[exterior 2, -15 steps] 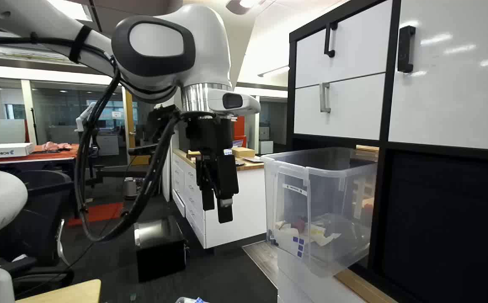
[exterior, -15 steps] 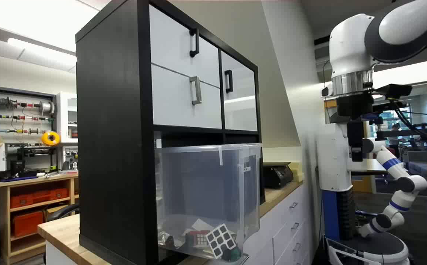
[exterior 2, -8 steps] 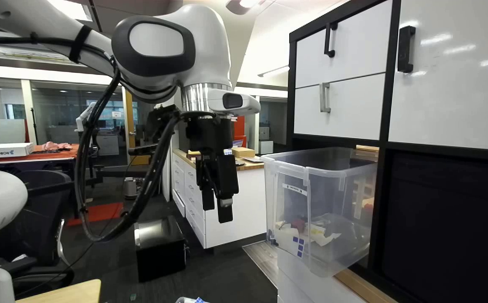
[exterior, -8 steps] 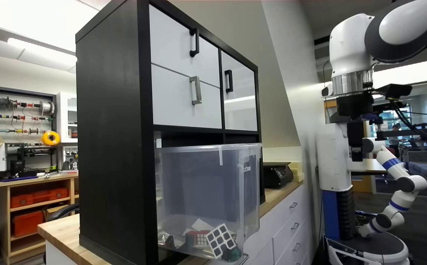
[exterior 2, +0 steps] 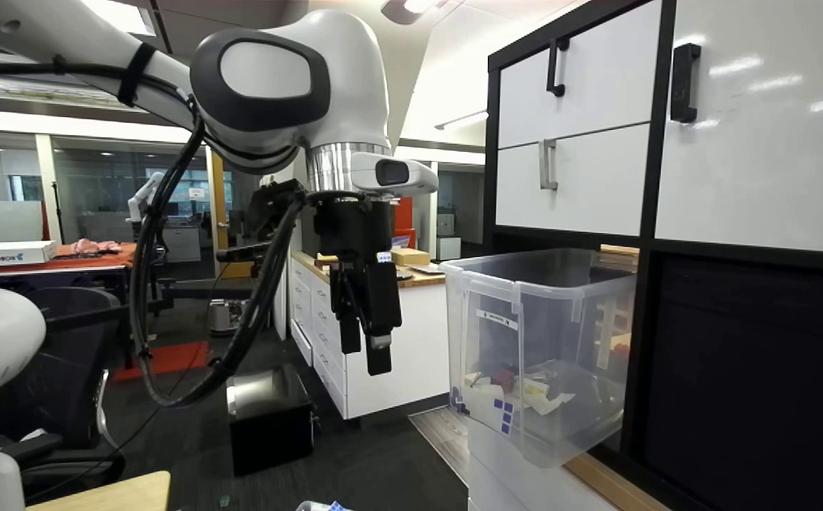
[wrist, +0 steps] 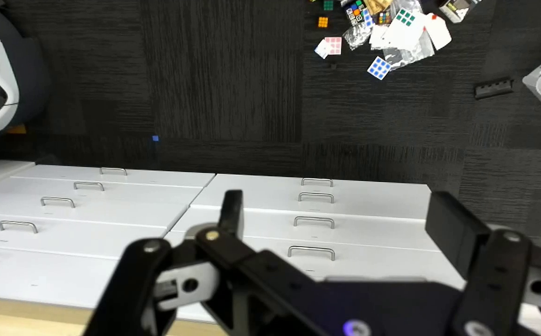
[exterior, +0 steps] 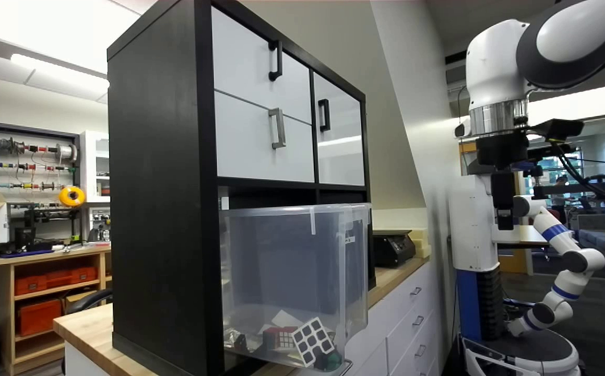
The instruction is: Slightly push the transparent box on the bottom of the file cabinet
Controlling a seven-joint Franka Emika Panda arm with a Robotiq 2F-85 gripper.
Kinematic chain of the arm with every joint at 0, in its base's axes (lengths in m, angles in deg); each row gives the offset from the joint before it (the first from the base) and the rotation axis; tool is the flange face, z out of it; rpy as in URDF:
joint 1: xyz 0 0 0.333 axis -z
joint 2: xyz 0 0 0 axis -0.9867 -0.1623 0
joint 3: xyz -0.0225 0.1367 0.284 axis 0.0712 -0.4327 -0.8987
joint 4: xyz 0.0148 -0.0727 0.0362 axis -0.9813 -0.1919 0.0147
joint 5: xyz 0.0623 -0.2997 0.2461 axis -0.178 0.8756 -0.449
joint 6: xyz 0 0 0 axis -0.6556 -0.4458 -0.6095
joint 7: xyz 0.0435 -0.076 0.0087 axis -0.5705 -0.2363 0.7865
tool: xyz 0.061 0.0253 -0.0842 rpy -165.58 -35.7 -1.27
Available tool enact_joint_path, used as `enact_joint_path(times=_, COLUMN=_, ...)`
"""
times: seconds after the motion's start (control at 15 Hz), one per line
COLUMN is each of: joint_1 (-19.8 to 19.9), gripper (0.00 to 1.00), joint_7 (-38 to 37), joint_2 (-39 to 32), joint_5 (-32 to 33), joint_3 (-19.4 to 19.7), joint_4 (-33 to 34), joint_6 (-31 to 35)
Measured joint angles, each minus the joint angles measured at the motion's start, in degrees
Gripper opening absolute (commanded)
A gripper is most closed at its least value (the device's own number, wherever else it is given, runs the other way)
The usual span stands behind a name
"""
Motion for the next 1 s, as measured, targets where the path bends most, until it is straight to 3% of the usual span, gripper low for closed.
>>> enact_joint_path(times=0.4, joint_1=-1.9, gripper=1.00, joint_7=0.0, joint_2=-2.2, joint_5=-3.8, joint_3=0.0, joint_4=0.0, joint_6=5.1)
enact_joint_path(times=1.0, joint_1=-4.7, gripper=1.00, joint_7=1.7, joint_2=-8.5, joint_5=-7.5, joint_3=0.0, joint_4=-1.8, joint_6=25.7)
